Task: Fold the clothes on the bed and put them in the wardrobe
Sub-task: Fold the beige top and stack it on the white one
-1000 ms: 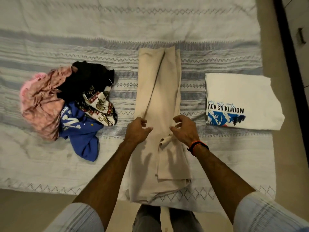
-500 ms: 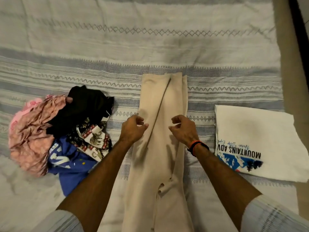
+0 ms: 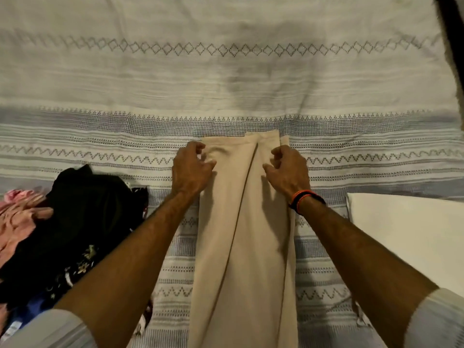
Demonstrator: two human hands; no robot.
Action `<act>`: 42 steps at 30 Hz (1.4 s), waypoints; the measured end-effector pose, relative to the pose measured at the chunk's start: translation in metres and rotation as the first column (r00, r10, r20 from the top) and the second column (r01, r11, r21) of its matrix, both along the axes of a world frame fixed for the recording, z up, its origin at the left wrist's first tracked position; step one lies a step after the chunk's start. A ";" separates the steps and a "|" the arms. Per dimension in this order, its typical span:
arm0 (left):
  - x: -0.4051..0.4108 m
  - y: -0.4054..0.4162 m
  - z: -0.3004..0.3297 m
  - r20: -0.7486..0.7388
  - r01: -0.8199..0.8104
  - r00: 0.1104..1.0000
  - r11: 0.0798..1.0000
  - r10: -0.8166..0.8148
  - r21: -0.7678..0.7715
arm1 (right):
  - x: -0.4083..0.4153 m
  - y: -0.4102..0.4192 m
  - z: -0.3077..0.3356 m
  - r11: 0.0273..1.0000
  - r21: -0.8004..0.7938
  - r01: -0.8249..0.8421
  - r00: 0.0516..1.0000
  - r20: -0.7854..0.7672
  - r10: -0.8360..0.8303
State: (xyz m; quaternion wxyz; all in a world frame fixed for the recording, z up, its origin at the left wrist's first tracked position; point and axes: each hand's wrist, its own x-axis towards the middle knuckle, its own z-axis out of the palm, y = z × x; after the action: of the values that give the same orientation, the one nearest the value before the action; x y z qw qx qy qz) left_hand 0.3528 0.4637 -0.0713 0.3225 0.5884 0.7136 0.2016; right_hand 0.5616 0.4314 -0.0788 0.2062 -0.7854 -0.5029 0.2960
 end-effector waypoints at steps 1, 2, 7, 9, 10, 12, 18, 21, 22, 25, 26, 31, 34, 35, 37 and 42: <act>0.001 0.007 -0.004 -0.015 -0.002 1.000 1.000 0.002 0.012 | -0.002 0.005 -0.004 1.000 0.004 -0.005 0.999 0.033 0.005; 0.003 0.014 -0.011 -0.034 -0.006 0.999 1.000 0.006 0.016 | -0.003 0.010 -0.011 1.000 0.014 -0.007 0.998 0.067 0.006; 0.006 0.035 -0.027 -0.116 -0.026 0.993 0.999 0.030 0.031 | -0.009 0.027 -0.026 0.995 0.071 0.065 0.986 0.152 -0.075; 0.005 0.040 -0.030 -0.117 -0.034 0.992 0.997 0.043 0.072 | -0.005 0.032 -0.030 0.991 0.061 0.115 0.991 0.064 -0.119; 0.004 0.041 -0.029 -0.084 -0.051 0.995 0.995 0.058 0.087 | -0.002 0.034 -0.029 0.988 0.066 0.140 0.990 0.008 -0.141; 0.001 0.045 -0.028 -0.034 -0.111 0.993 0.989 0.115 0.093 | 0.006 0.034 -0.028 0.978 0.089 0.188 0.982 -0.042 -0.185; -0.011 0.057 -0.032 -0.058 -0.261 0.962 0.961 0.267 0.094 | 0.025 0.038 -0.026 0.965 0.074 0.253 0.967 0.000 -0.254; -0.009 0.053 -0.034 0.049 -0.236 0.971 0.968 0.233 0.083 | 0.013 0.043 -0.024 0.975 0.092 0.200 0.978 0.034 -0.204; -0.010 0.052 -0.034 0.069 -0.252 0.966 0.965 0.248 0.074 | 0.011 0.044 -0.024 0.977 0.088 0.196 0.980 0.020 -0.199; -0.015 0.052 -0.036 0.085 -0.350 0.935 0.933 0.344 0.081 | 0.016 0.045 -0.025 0.969 0.046 0.241 0.970 0.007 -0.241; -0.014 0.051 -0.036 0.090 -0.369 0.928 0.926 0.362 0.083 | 0.018 0.046 -0.025 0.963 0.031 0.269 0.963 0.021 -0.270; -0.008 0.046 -0.039 0.093 -0.307 0.950 0.947 0.299 0.094 | 0.008 0.045 -0.022 0.967 0.063 0.245 0.965 0.083 -0.250; -0.011 0.048 -0.042 0.142 -0.384 0.919 0.915 0.366 0.123 | 0.015 0.052 -0.025 0.972 -0.008 0.233 0.966 0.115 -0.230; -0.012 0.050 -0.043 0.166 -0.427 0.899 0.895 0.405 0.127 | 0.019 0.054 -0.025 0.967 -0.016 0.253 0.963 0.098 -0.251; -0.010 0.049 -0.047 0.172 -0.461 0.882 0.878 0.438 0.127 | 0.021 0.053 -0.025 0.971 0.013 0.237 0.967 0.087 -0.237; -0.010 0.045 -0.053 0.153 -0.397 0.915 0.903 0.375 0.166 | 0.016 0.040 -0.029 0.978 0.085 0.188 0.982 0.010 -0.189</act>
State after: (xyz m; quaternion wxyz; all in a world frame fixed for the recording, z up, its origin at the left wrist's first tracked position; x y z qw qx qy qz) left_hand 0.3429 0.5085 -0.1247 0.2589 0.4508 0.7728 0.3641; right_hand 0.5780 0.4710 -0.1074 0.2617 -0.8229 -0.4401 0.2465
